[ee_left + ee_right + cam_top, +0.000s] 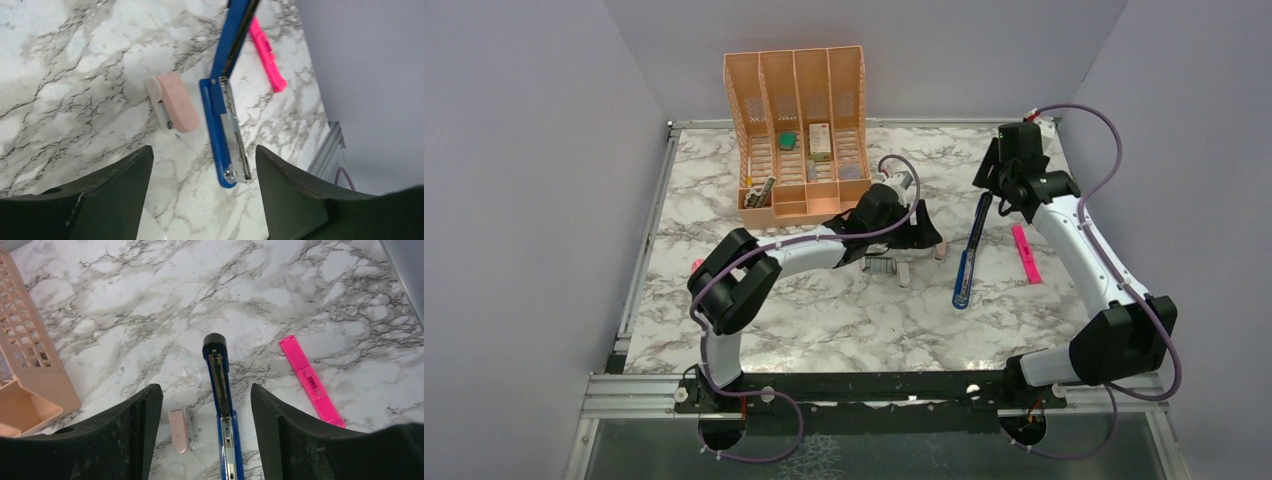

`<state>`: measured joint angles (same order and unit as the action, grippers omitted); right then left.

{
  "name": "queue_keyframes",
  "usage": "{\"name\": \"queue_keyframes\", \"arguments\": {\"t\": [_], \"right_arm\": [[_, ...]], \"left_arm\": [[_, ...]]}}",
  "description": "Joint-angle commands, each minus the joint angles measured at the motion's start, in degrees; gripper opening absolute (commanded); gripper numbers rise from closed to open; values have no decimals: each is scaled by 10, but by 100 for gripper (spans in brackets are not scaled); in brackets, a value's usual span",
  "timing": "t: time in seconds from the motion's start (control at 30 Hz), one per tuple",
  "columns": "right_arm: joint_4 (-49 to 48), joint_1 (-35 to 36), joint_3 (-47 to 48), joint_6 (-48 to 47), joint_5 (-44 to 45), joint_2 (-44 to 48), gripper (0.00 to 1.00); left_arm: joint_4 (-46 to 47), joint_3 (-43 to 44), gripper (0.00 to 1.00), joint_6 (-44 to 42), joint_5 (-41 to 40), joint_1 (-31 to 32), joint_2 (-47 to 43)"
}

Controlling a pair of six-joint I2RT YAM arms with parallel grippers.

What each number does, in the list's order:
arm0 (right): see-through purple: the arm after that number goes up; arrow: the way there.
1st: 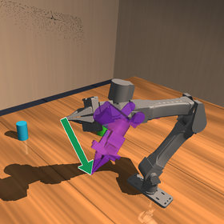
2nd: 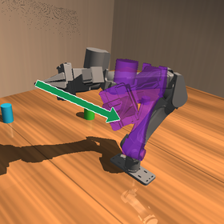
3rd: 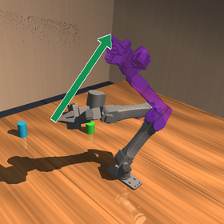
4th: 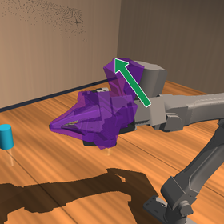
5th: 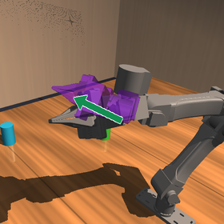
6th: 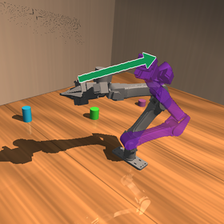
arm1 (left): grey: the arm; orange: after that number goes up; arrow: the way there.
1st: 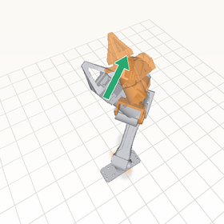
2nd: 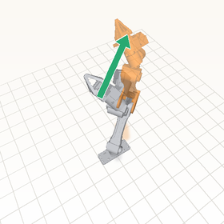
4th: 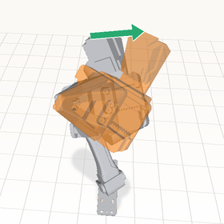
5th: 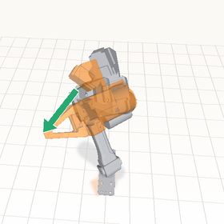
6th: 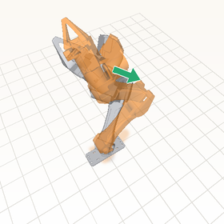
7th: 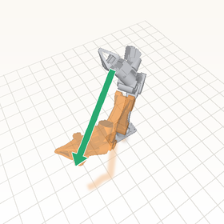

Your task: Load the staples into the stapler

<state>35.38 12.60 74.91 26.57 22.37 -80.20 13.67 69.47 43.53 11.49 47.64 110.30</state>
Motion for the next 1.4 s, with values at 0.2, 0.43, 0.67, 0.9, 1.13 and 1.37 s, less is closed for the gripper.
{"name": "queue_keyframes", "arguments": {"t": [0.2, 0.43, 0.67, 0.9, 1.13, 1.37], "right_arm": [[-82, -25, -46, -44, 1, -36, 79], [-135, -39, -84, -75, -55, -90, 68], [-150, -46, -80, -88, -71, -121, 64], [-155, -52, -76, -93, -79, -142, 59], [-143, -55, -59, -105, -102, -169, 55], [-143, -56, -55, -106, -97, -178, 40]], "left_arm": [[-48, -35, 91, -21, 81, 1, -71], [-43, -37, 84, 17, 125, 7, -42], [-43, -25, 78, 29, 129, 22, -22], [-42, -19, 74, 31, 126, 33, -7], [-54, -6, 58, 25, 102, 49, 10], [-59, 20, 47, 24, 88, 69, 49]]}}
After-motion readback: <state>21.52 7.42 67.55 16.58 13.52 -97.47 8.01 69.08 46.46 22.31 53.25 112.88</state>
